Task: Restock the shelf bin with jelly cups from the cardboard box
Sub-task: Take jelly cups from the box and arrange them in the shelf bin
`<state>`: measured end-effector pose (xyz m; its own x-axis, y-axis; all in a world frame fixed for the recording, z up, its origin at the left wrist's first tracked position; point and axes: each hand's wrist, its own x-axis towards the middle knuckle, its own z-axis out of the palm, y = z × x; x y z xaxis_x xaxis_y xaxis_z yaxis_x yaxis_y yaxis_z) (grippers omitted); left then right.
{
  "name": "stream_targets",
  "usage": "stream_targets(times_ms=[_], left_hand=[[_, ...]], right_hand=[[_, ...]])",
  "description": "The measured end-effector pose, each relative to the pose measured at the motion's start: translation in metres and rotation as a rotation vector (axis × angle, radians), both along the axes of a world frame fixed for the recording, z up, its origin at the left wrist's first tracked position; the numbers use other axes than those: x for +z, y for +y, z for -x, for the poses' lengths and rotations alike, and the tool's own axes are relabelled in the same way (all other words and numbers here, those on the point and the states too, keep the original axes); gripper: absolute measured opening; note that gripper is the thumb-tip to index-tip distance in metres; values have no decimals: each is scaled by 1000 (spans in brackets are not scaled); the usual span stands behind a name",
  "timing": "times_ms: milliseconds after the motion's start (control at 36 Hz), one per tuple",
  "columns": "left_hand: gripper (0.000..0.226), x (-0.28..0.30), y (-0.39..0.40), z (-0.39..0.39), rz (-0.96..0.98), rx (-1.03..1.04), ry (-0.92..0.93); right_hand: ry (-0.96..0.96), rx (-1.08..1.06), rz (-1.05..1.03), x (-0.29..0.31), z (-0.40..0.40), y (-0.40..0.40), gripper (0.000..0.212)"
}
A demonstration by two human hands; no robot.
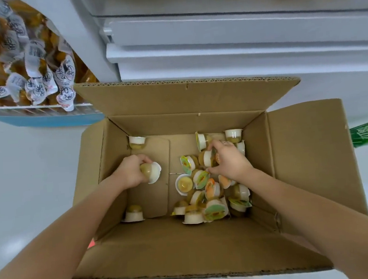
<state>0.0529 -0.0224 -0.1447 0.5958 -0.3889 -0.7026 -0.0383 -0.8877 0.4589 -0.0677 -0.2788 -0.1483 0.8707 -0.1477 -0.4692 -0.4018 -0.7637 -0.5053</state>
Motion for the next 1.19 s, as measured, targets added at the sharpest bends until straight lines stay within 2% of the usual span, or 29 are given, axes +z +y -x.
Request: stream_targets(times_ms=[194,361,417,500,583,667,722,833,944,1056,1194], left_hand=[[55,83,-37,7,226,-6,67],[49,187,-66,17,444,-27,-48],[47,226,-67,27,534,-16,-94],[45,273,-63,46,645,25,-68],[43,301,-58,71,779,166,29],[39,312,-60,94,855,322,110],[41,313,-65,101,867,363,114],[47,313,-78,103,883,392,113],[45,309,-85,98,879,351,38],[50,308,-86,96,820,280,-139],[50,309,-85,91,815,289,-49]], right_hand=[[-102,44,-65,70,5,4,50],[-146,129,-109,167,7,2,48],[-195,149,-82,202,8,2,55],[-322,114,-64,251,17,3,68],[-519,115,-5,288,28,6,60],[-575,210,120,310,35,13,62],[-582,247,140,316,38,19,71],[-540,248,-3,316,40,25,96],[-510,220,-68,316,35,18,110],[-509,163,-48,319,30,18,102],[-488,123,-65,317,26,22,78]])
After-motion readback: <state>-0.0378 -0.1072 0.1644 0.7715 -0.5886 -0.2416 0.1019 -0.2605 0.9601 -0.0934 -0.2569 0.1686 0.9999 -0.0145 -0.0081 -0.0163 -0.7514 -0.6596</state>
